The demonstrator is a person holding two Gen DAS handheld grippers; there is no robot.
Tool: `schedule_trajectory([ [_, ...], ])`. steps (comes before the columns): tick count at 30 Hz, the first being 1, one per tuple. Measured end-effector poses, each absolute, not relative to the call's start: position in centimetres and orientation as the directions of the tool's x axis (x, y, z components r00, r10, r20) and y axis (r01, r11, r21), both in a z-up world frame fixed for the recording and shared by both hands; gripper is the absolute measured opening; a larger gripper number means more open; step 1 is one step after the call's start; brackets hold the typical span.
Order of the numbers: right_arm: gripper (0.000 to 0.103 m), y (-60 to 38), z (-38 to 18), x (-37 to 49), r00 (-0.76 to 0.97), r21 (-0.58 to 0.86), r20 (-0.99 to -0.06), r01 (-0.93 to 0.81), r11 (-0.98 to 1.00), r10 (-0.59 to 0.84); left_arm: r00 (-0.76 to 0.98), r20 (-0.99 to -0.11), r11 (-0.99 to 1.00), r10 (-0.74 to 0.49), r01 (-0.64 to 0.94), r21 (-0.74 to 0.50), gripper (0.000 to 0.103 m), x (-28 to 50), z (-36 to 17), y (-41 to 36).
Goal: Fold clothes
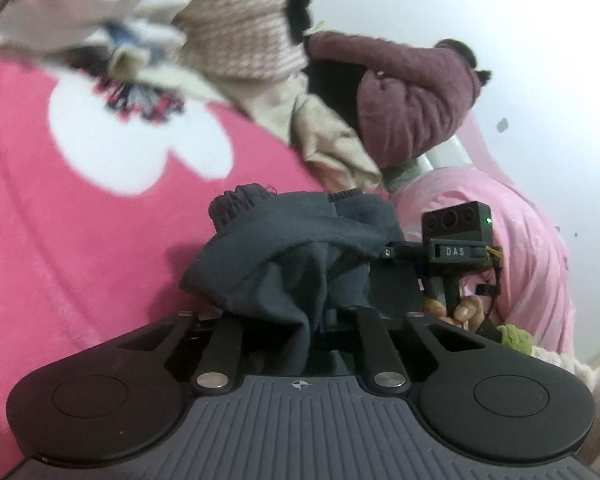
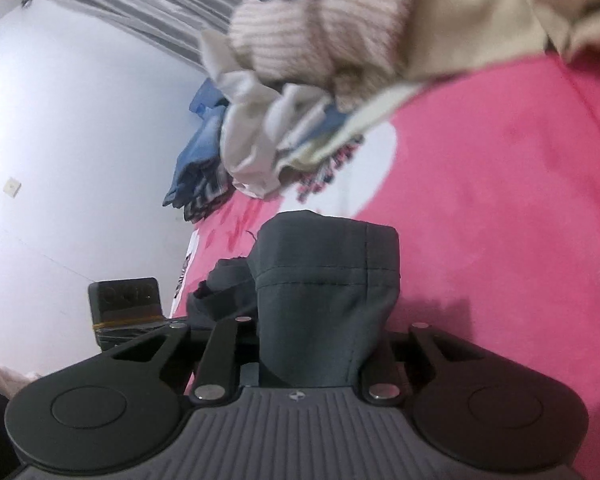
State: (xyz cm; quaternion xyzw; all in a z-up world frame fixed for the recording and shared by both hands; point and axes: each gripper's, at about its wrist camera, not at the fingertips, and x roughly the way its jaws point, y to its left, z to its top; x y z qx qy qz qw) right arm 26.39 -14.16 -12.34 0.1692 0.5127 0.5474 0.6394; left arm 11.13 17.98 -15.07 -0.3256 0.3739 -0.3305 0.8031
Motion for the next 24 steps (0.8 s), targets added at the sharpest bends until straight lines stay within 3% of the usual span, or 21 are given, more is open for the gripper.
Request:
schedule_trajectory([
  [9,0.022,-16.8,-4.8,20.6,0.078,0.681,-0.431,-0.625,0.381,0.899,0.586,-0.3,0.575,-0.753,0.363,-0.733,0.008,7.6,-9.9,18.0],
  [16,0.022,-16.0,1.4,15.3,0.172,0.637,-0.303,-0.695,0.333,0.937,0.677,-0.217,0.6,-0.704,0.402,-0.692,0.008,3.7,-3.4,19.9],
  [24,0.022,-11.1,6.3,12.0,0.145,0.632,-0.153,-0.746,0.209,0.978,0.801,-0.179,0.721,-0.572,0.386,-0.576,0.008,-1.4,5.2,23.9],
])
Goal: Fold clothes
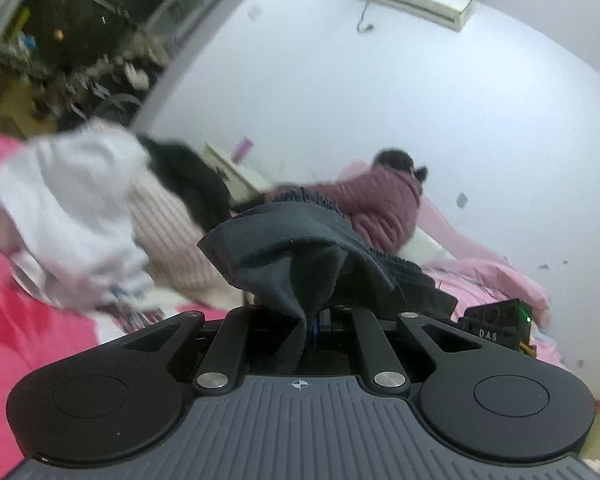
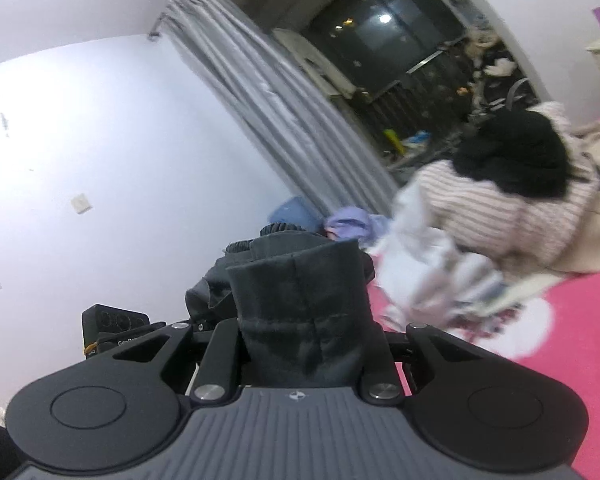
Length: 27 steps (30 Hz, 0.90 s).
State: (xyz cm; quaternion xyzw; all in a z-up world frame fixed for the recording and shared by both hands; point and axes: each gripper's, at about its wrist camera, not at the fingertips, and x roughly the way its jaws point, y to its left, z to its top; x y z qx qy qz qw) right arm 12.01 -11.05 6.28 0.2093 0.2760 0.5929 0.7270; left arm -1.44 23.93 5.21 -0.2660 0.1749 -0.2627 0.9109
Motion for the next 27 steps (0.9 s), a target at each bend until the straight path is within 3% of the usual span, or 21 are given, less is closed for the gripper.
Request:
schedule_trajectory([
  [13,0.022,0.6,7.8,14.8,-0.01,0.602,-0.189,-0.791,0.108,0.982,0.922,-0.183,0.77,-0.34,0.161,-0.618,0.008,-0.4,4.9,30.9],
  [27,0.022,21.3,8.4,22.5,-0.212,0.679,-0.126,-0.731,-0.071,0.969,0.979,-0.196,0.855,-0.06,-0.051,-0.517,0.008,6.7,10.1,42.3],
])
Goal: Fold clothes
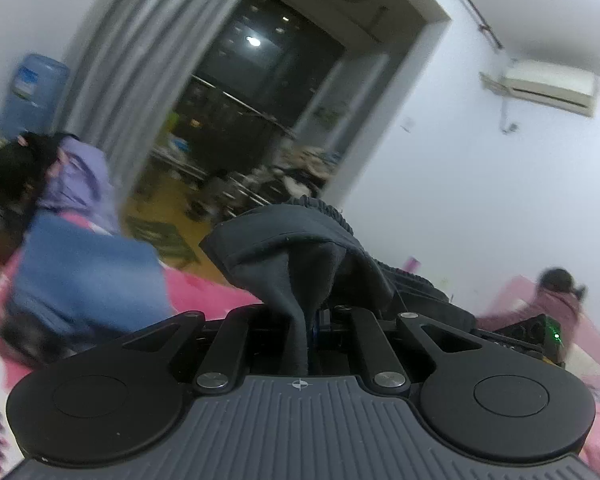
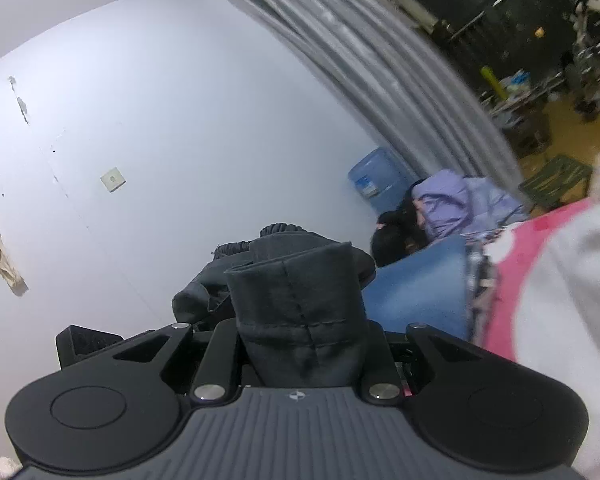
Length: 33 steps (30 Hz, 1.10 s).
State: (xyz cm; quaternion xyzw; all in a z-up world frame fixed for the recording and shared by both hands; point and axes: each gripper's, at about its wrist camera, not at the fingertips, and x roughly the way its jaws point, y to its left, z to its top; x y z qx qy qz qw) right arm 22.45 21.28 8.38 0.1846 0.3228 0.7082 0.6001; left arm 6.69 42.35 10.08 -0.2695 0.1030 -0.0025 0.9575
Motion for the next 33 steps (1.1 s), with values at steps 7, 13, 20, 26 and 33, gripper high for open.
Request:
schedule_trajectory([
  [7,0.022,33.6,7.8,23.8,-0.311,0.718,-0.154,-0.687,-0.11,0.938,0.977,-0.206,0.832,0.045,-0.151,-0.534,0.008,9.2,10.8,49.7],
  [13,0.022,40.6,6.3,23.6,-0.369,0.698,-0.21,-0.705,-0.126,0.905,0.975,-0.205,0.788,0.083,-0.19,-0.585,0.008,10.8,8.6,53.7],
  [20,0.022,45.1,3.8,25.5,-0.367,0.702,-0.26,-0.707,-0.086,0.893,0.967,-0.248,0.782,0.066,-0.204,-0.589,0.008,14.2,6.5,57.1],
  [26,0.022,48.2,2.1,28.5,-0.332,0.732,-0.236,-0.679,-0.057,0.913,0.963,-0.263,0.803,0.054,-0.198,-0.562,0.008,17.4,6.1,59.7],
  [33,0.065,51.9,-3.4,32.1,-0.141,0.705,-0.421,-0.673,0.225,0.896,0.873,-0.472,0.734,0.122,-0.399,-0.549,0.021,21.3,0.1,64.3],
])
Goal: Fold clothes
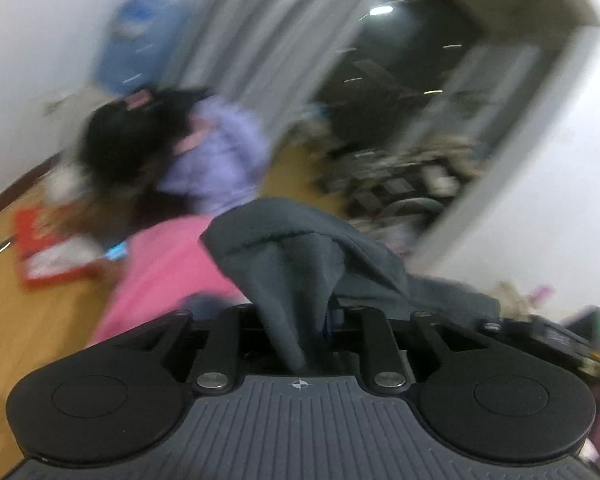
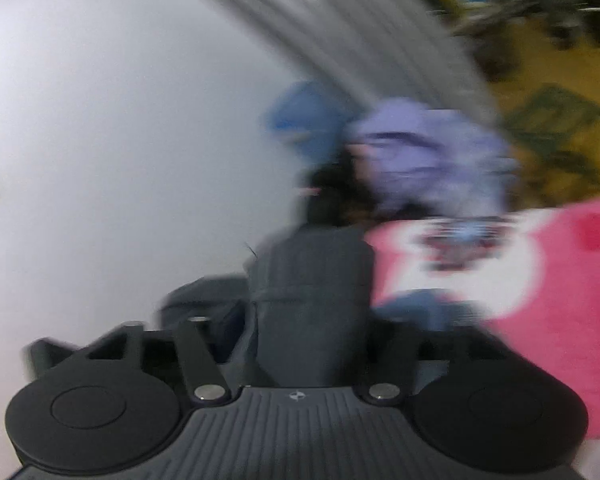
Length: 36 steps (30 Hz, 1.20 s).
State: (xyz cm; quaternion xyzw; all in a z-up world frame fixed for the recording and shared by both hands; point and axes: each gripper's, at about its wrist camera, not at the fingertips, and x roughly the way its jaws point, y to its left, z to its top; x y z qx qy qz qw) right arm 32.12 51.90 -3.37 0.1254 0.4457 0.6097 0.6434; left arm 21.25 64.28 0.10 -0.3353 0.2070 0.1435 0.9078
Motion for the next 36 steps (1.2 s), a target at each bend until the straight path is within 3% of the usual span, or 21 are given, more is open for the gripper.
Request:
schedule_trajectory([
  [6,0.069,47.9,-4.0,34.6,-0.013,0.695,-0.399,-0.657,0.293,0.917,0.885,-0.431,0.616,0.177,-0.441,-0.653,0.034,16.7,-1.8,66.8],
  [9,0.07,46.1,-3.4,34.4,0.048,0.655,-0.388,-0.688,0.312,0.92,0.89,-0.399,0.589,0.218,-0.447,-0.673,0.035,14.6,-1.3,67.0],
  [12,0.066,45.6,-2.3,33.1,0.067,0.599,-0.378,-0.743,0.299,0.923,0.888,-0.381,0.589,0.258,-0.458,-0.666,0.036,13.8,-0.1,67.5],
  [13,0.06,45.6,-1.8,32.4,0.073,0.575,-0.376,-0.763,0.294,0.924,0.888,-0.369,0.593,0.273,-0.458,-0.663,0.036,13.8,0.1,67.8],
  [18,0.049,45.3,0.7,26.4,0.027,0.373,-0.358,-0.912,0.169,0.933,0.857,-0.359,0.576,0.369,-0.514,-0.636,0.037,12.3,0.9,67.5],
  [23,0.039,48.1,0.0,19.4,-0.144,0.119,-0.466,-0.988,-0.099,0.873,0.881,-0.379,0.737,0.282,-0.452,-0.502,0.037,10.4,-0.1,62.2],
  [25,0.038,50.6,-2.0,19.5,-0.098,0.089,-0.539,-0.994,-0.058,0.837,0.873,-0.42,0.787,0.246,-0.433,-0.44,0.037,10.8,-1.4,60.4],
  [26,0.035,51.6,-2.9,20.4,-0.057,0.104,-0.563,-0.995,0.003,0.825,0.862,-0.45,0.797,0.235,-0.436,-0.418,0.037,11.4,-2.3,60.0],
  [28,0.006,53.0,-4.4,23.0,-0.011,0.192,-0.58,-0.974,0.124,0.814,0.826,-0.506,0.804,0.249,-0.467,-0.367,0.037,12.7,-4.0,59.9],
  [31,0.005,51.8,-4.2,26.7,0.043,0.36,-0.516,-0.895,0.262,0.856,0.807,-0.533,0.78,0.253,-0.496,-0.382,0.039,13.2,-5.2,60.6],
  [34,0.014,50.1,-3.2,28.5,0.068,0.404,-0.454,-0.873,0.274,0.888,0.819,-0.512,0.762,0.261,-0.5,-0.412,0.039,12.4,-4.2,60.9],
  [36,0.014,49.4,-2.5,29.4,0.071,0.418,-0.426,-0.868,0.266,0.902,0.844,-0.456,0.766,0.282,-0.484,-0.423,0.039,11.9,-2.2,60.6],
])
